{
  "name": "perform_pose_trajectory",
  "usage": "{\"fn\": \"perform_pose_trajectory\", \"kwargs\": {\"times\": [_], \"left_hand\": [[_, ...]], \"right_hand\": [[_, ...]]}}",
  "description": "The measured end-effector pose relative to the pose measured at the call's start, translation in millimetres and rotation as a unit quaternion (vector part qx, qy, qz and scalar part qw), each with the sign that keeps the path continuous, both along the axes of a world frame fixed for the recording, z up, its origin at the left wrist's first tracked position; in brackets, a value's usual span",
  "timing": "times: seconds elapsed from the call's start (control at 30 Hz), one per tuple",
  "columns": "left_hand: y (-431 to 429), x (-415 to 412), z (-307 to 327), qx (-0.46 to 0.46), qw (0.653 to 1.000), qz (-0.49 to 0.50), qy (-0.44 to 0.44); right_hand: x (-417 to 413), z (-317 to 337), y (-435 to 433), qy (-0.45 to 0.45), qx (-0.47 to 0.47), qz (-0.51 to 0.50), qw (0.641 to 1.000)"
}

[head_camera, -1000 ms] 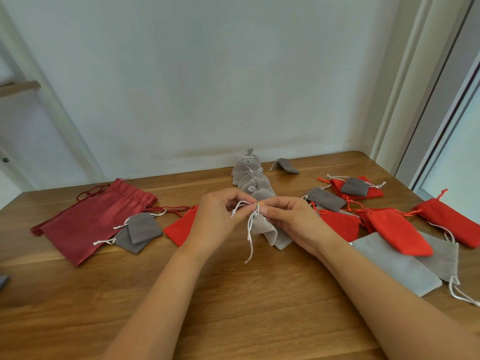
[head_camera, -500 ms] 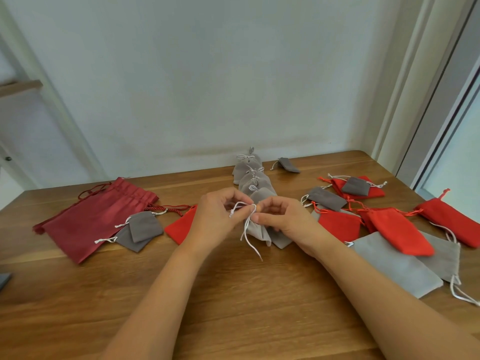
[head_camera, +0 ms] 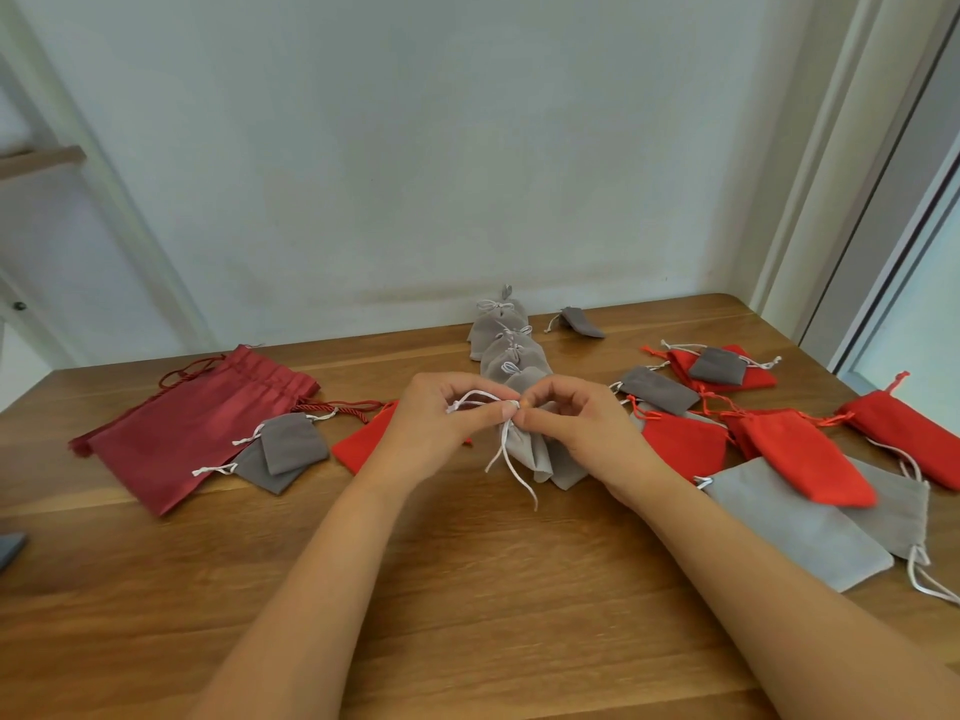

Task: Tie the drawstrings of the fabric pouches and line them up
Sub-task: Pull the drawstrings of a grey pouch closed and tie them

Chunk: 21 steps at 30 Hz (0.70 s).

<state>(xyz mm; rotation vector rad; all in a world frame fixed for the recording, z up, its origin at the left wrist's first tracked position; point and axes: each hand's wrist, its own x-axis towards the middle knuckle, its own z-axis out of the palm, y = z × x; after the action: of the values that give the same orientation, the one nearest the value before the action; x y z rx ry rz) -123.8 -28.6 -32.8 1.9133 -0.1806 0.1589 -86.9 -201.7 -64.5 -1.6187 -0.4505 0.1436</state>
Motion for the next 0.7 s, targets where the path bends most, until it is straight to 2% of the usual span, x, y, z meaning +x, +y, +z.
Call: {"fn": "perform_pose_trajectory", "kwargs": {"times": [0.13,0.3,0.5,0.7], "left_hand": [[1.3,0.5,0.8,0.001,1.0,0.006,0.018],[-3.6,1.2,-1.6,0.024,0.998,-0.005,0.052],[-1.3,1.7,-0.1,-0.002,0.998,-0.009,0.059],[1.4,4.3,-2.6,0.019,0.998,-0.006,0.066]], "right_hand": [[-0.2,1.9,0.9,-0.006,0.001,0.009,1.0],[-0.3,-1.2,0.7,-0.048,-0.055,-0.002,0.997],[1.2,-1.4,-2.0,-0.046,-0.04,-0.005,0.998],[-1.3,3.4,-4.0,-0.047,-0.05,0.018,0.997]]}}
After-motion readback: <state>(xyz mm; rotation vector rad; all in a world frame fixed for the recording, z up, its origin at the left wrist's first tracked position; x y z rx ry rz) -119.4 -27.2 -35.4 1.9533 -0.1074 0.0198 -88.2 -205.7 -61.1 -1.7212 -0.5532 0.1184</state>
